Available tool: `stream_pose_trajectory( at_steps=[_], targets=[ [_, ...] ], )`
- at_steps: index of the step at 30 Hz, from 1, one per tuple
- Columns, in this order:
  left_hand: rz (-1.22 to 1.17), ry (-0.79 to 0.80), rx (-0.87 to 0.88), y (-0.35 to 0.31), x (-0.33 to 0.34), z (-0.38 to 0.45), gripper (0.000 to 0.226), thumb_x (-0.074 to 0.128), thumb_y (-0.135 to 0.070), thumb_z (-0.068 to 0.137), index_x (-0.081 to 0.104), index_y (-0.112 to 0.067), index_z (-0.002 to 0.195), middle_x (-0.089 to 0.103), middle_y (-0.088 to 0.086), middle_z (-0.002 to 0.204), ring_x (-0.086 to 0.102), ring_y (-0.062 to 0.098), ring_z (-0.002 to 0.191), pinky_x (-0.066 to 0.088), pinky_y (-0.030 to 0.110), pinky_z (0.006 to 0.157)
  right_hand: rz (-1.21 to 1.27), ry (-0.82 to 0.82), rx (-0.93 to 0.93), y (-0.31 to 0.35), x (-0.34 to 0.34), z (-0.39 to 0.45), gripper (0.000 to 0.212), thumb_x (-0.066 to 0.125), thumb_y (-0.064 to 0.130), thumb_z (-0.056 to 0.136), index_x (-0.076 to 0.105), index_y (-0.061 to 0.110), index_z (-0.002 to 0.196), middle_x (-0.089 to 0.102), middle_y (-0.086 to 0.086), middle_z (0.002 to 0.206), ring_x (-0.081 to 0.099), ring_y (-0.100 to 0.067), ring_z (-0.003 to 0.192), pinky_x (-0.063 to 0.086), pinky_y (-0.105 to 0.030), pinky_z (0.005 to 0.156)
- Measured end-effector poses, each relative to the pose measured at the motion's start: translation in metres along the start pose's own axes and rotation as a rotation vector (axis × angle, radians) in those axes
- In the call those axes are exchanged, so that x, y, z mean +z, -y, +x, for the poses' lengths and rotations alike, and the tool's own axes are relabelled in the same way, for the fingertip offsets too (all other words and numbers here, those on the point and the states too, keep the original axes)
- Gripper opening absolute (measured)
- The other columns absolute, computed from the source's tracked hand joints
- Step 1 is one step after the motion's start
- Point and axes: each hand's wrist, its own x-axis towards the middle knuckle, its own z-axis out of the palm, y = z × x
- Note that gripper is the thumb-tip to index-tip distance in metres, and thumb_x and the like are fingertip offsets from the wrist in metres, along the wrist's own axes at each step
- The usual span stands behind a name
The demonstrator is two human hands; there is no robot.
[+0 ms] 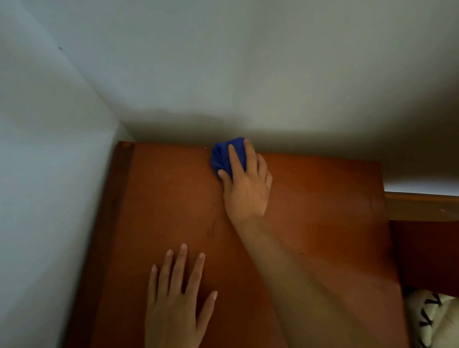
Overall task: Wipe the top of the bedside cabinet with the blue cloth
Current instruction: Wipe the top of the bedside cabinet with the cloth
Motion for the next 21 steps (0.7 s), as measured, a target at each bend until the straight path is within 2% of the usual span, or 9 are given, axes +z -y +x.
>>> stream_pose_trajectory(
  at_steps=[3,6,8,9,12,14,16,20,21],
  targets=[
    [-0.018,0.000,-0.006,0.005,-0.004,-0.004,0.062,0.018,-0.060,0.090,0.037,-0.023,0.136,0.039,0.012,0.142,0.031,0.031,0.129,0.014,0.044,0.106,-0.032,0.007,-0.071,-0.014,-0.001,0.002,0.047,0.048,0.039,0.083,0.056,0.019,0.125,0.052,-0.014,0.133,0.055,-0.038,0.110,0.047,-0.045,0.085],
    [-0.018,-0.060,-0.017,0.020,-0.010,-0.012,0.063,0.019,-0.060,0.090,0.036,-0.022,0.137,0.037,0.012,0.142,0.031,0.032,0.129,0.011,0.043,0.107,-0.001,-0.082,0.146,-0.030,-0.009,0.000,0.048,0.046,0.039,0.086,0.052,0.017,0.129,0.046,-0.016,0.139,0.048,-0.040,0.117,0.042,-0.050,0.091],
    [-0.025,-0.124,-0.058,0.032,-0.015,-0.020,0.062,0.020,-0.060,0.090,0.039,-0.021,0.134,0.039,0.013,0.140,0.032,0.033,0.127,0.012,0.042,0.108,0.020,-0.051,0.327,-0.011,-0.003,0.001,0.047,0.051,0.032,0.089,0.045,0.019,0.134,0.035,-0.012,0.147,0.036,-0.038,0.127,0.032,-0.049,0.099],
    [-0.027,-0.147,-0.088,0.038,-0.016,-0.023,0.061,0.020,-0.059,0.090,0.040,-0.021,0.133,0.040,0.013,0.139,0.033,0.034,0.127,0.012,0.042,0.108,0.027,-0.024,0.334,0.007,0.002,0.001,0.048,0.053,0.030,0.089,0.044,0.020,0.135,0.033,-0.011,0.148,0.035,-0.038,0.128,0.030,-0.048,0.100],
    [-0.021,-0.141,-0.184,0.053,-0.014,-0.035,0.062,0.020,-0.060,0.089,0.041,-0.021,0.132,0.042,0.015,0.138,0.033,0.034,0.127,0.012,0.041,0.109,0.049,0.043,-0.022,0.049,0.017,-0.001,0.046,0.057,0.030,0.081,0.055,0.018,0.126,0.048,-0.014,0.137,0.050,-0.040,0.115,0.042,-0.048,0.091],
    [-0.033,-0.127,-0.221,0.059,-0.010,-0.039,0.061,0.019,-0.060,0.089,0.041,-0.021,0.131,0.042,0.015,0.138,0.034,0.035,0.125,0.010,0.040,0.109,0.031,0.093,-0.171,0.048,0.021,0.002,0.047,0.056,0.031,0.080,0.056,0.018,0.125,0.051,-0.014,0.135,0.053,-0.039,0.112,0.045,-0.047,0.087],
    [-0.037,-0.122,-0.225,0.063,-0.007,-0.041,0.061,0.019,-0.060,0.090,0.042,-0.021,0.131,0.040,0.014,0.138,0.035,0.035,0.125,0.008,0.039,0.109,0.018,0.070,-0.147,0.033,0.018,0.003,0.048,0.055,0.033,0.082,0.053,0.018,0.128,0.049,-0.014,0.137,0.051,-0.039,0.114,0.044,-0.046,0.088],
    [-0.025,-0.163,-0.214,0.065,-0.004,-0.041,0.059,0.020,-0.059,0.090,0.042,-0.022,0.131,0.045,0.015,0.136,0.036,0.035,0.124,0.012,0.040,0.108,0.050,0.062,0.106,0.047,0.019,-0.002,0.049,0.054,0.029,0.087,0.046,0.018,0.134,0.037,-0.011,0.146,0.039,-0.038,0.126,0.032,-0.047,0.099],
    [-0.027,-0.174,-0.212,0.065,-0.004,-0.040,0.058,0.020,-0.058,0.090,0.042,-0.022,0.131,0.046,0.015,0.136,0.037,0.035,0.124,0.014,0.041,0.108,0.062,0.087,0.058,0.061,0.022,-0.003,0.049,0.055,0.029,0.085,0.048,0.019,0.132,0.039,-0.011,0.145,0.041,-0.037,0.125,0.034,-0.046,0.098]
  ],
)
